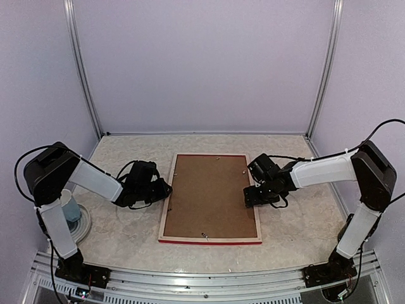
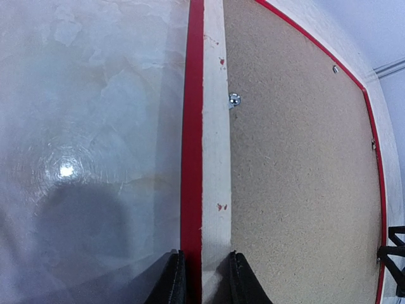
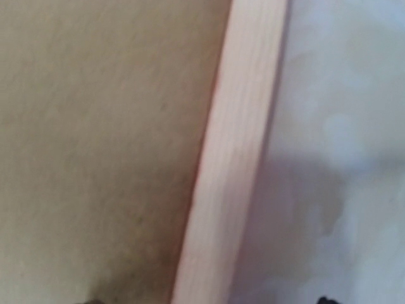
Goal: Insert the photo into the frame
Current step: Press the fastener onto the backboard.
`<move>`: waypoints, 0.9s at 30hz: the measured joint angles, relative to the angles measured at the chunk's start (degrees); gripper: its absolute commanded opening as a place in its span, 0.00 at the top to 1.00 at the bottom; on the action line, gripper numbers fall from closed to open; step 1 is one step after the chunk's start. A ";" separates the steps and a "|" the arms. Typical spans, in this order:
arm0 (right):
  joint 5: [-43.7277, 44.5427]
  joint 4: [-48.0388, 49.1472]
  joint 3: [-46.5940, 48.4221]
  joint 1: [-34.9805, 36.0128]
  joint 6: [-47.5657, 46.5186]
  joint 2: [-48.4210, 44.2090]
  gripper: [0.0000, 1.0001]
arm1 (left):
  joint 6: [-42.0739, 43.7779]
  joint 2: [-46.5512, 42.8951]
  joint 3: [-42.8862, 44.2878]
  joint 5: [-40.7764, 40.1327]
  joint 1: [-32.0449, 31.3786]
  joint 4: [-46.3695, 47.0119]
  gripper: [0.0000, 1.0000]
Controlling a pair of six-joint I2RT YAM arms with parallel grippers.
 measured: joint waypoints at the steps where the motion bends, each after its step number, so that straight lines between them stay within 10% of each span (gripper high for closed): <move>1: -0.02 -0.17 -0.13 0.20 0.00 -0.02 0.23 | 0.00 0.00 0.00 0.00 0.00 0.00 0.88; 27: 1.33 -1.99 -2.05 0.39 -0.81 -2.19 0.36 | -0.13 0.11 0.00 0.52 0.24 0.11 0.89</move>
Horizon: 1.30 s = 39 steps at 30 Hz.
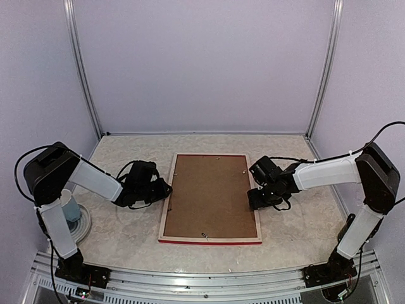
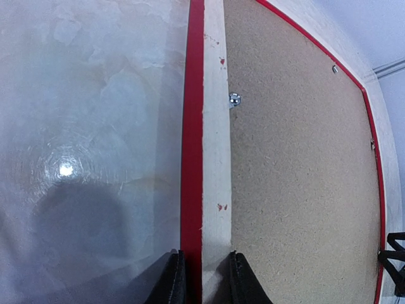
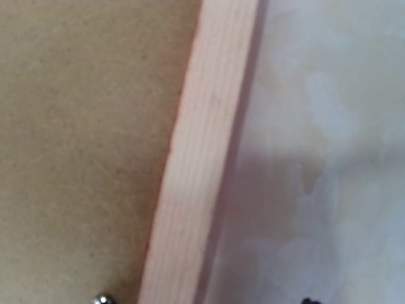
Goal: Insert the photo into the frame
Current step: Press the fastener onto the backboard.
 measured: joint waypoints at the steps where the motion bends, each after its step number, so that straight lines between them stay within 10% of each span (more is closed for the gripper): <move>1: -0.11 0.02 0.00 0.00 -0.35 0.00 0.37 | 0.00 0.00 0.00 0.00 0.00 0.00 0.89; 39: -7.32 -1.27 3.65 -1.40 -12.96 2.56 0.58 | 0.04 1.33 0.59 0.00 0.20 1.31 0.89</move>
